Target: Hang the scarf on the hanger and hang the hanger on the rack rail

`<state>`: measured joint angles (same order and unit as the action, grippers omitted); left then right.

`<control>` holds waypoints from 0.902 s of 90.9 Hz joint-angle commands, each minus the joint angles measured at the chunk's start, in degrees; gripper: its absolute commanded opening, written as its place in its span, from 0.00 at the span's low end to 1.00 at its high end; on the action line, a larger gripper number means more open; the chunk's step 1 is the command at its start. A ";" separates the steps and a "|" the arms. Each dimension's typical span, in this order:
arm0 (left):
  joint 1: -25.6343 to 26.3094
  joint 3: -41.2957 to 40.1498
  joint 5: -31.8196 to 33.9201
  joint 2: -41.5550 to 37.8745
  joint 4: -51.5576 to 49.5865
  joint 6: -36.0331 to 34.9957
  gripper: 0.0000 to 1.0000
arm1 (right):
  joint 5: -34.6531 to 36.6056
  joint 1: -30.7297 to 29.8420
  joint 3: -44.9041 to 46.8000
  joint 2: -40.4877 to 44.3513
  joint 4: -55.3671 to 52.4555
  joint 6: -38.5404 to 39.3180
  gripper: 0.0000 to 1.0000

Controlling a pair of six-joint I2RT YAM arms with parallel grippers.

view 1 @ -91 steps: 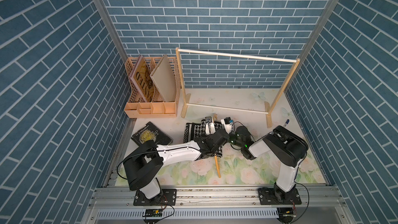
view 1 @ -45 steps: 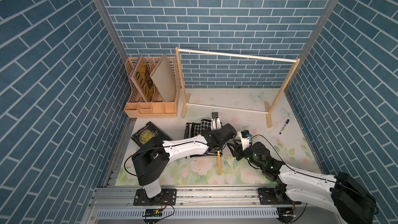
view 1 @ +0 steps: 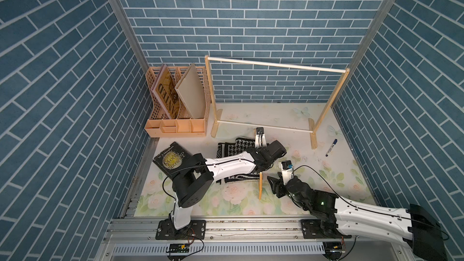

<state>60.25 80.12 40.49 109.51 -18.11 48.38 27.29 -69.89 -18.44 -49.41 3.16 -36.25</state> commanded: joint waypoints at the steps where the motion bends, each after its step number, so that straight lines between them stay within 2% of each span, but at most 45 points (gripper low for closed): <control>1: -0.11 2.43 -0.32 2.53 -3.11 -0.25 0.00 | 5.95 -2.60 -4.18 -3.83 -1.09 -1.99 0.61; 23: -0.22 7.67 0.74 5.95 -5.53 -0.55 0.00 | 7.21 -5.26 -7.22 -9.38 0.22 -1.74 0.61; 46: -0.32 7.85 0.20 5.76 -5.36 -0.63 0.00 | 6.59 -5.45 -7.15 -14.20 5.96 -2.08 0.57; 61: -0.30 7.77 -0.52 5.89 -4.97 -0.61 0.00 | 8.94 -6.86 -7.86 -14.49 5.87 -2.18 0.56; 82: -0.27 7.59 -1.18 5.89 -4.52 -0.50 0.00 | 12.69 -8.22 -7.82 -18.41 8.84 -3.87 0.48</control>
<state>59.48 87.20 40.88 113.99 -22.33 47.97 37.19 -76.44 -23.75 -65.43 7.55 -42.22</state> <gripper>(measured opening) 0.154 0.496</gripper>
